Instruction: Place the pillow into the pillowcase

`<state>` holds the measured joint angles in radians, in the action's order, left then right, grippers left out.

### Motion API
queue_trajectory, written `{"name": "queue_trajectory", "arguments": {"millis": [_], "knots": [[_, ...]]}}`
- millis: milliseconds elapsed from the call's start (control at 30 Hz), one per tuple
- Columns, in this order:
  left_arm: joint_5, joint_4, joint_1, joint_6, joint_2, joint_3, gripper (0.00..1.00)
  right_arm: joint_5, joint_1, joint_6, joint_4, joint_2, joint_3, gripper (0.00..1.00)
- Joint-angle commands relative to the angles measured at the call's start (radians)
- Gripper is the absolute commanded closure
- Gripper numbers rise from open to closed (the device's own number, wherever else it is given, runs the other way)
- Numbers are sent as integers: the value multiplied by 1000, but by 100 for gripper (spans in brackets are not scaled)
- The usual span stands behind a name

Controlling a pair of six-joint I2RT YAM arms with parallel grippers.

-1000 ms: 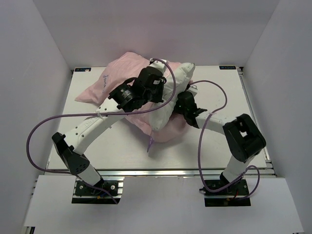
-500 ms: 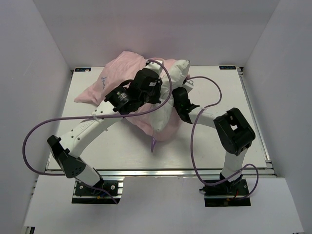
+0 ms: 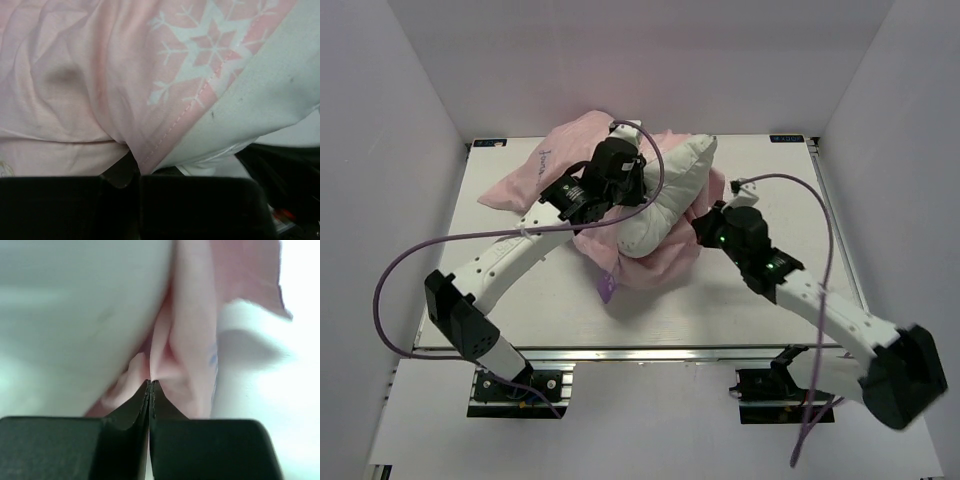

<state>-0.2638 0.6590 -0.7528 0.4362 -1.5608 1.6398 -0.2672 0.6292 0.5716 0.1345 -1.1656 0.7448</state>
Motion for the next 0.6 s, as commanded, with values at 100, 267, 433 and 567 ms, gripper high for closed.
{"name": "queue_trajectory", "arguments": {"millis": [100, 267, 433, 567], "knots": [[-135, -95, 67, 27, -126, -49, 100, 128, -13, -117, -264, 317, -50, 100], [-95, -65, 99, 50, -251, -14, 100, 111, -17, -115, -466, 405, 21, 100], [-107, -95, 99, 41, -304, -29, 100, 244, -16, -116, -422, 451, 42, 100], [-71, -55, 99, 61, -386, 28, 100, 413, -17, -98, -339, 446, 100, 100]]}}
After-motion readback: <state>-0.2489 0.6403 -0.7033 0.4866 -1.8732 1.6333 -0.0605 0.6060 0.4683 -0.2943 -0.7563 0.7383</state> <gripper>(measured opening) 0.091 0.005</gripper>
